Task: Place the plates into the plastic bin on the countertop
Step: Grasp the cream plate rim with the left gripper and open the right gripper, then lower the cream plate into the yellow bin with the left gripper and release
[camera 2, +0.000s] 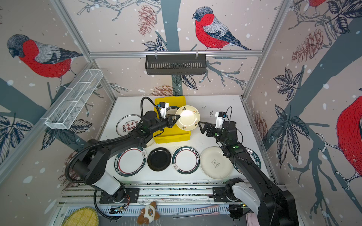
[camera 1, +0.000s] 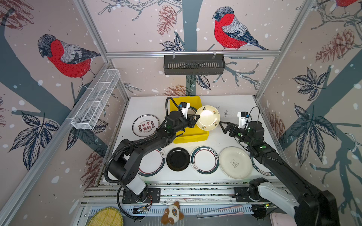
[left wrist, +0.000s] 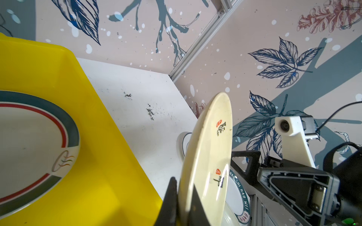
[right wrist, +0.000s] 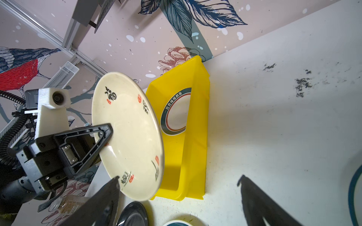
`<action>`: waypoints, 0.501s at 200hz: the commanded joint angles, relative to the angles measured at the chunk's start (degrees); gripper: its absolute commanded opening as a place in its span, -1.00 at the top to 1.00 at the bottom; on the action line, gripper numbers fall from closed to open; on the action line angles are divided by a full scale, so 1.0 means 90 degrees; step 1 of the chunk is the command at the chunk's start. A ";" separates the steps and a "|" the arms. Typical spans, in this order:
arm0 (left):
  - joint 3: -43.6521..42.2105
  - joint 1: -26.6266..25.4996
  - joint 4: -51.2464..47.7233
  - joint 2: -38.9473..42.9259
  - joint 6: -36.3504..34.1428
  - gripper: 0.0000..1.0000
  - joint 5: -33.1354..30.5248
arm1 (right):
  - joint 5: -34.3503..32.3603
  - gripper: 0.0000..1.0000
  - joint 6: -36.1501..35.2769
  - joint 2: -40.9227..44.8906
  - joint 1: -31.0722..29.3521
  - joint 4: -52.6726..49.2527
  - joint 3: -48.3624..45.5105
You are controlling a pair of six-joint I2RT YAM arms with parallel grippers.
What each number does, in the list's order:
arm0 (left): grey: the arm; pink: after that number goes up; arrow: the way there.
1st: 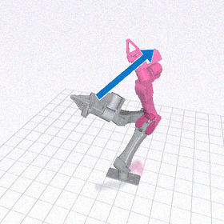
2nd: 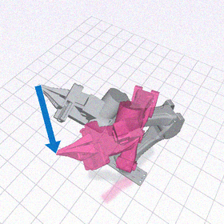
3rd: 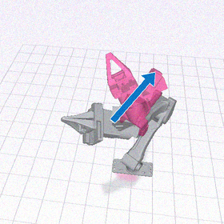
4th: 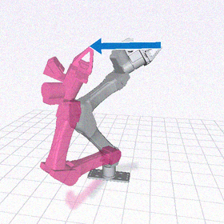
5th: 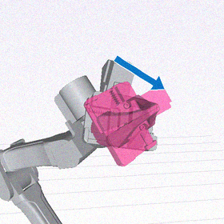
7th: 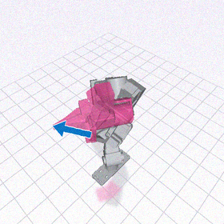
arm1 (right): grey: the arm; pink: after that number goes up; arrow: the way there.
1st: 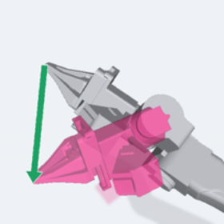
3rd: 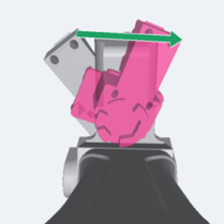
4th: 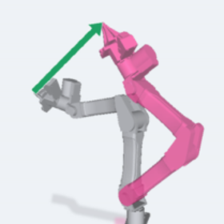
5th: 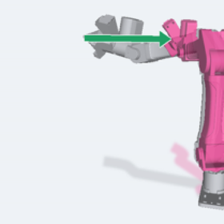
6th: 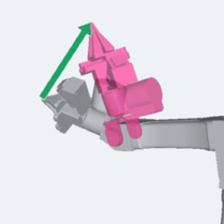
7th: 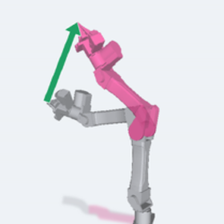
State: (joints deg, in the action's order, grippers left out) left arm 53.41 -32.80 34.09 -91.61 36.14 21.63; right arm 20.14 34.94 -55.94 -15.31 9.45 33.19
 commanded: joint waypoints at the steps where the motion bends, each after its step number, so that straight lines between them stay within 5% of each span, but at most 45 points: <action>1: 0.0063 0.0239 -0.0288 0.0160 -0.0122 1.00 -0.0392 | -0.0262 -0.92 -0.0156 0.0074 -0.0006 0.0007 -0.0006; 63: 0.0338 0.1092 -0.1611 0.0007 -0.0394 1.00 -0.1580 | -0.0412 -0.96 -0.0200 0.0076 0.0010 0.0003 -0.0007; 100: 0.1135 0.1257 -0.2088 -0.0851 -0.0531 1.00 -0.1501 | -0.0557 -0.96 -0.0244 0.0045 0.0021 -0.0035 -0.0016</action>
State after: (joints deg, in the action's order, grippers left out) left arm 60.12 -22.57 18.04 -95.37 32.58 8.91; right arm 16.71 33.80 -55.33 -15.25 9.02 32.97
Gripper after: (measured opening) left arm 0.093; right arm 0.983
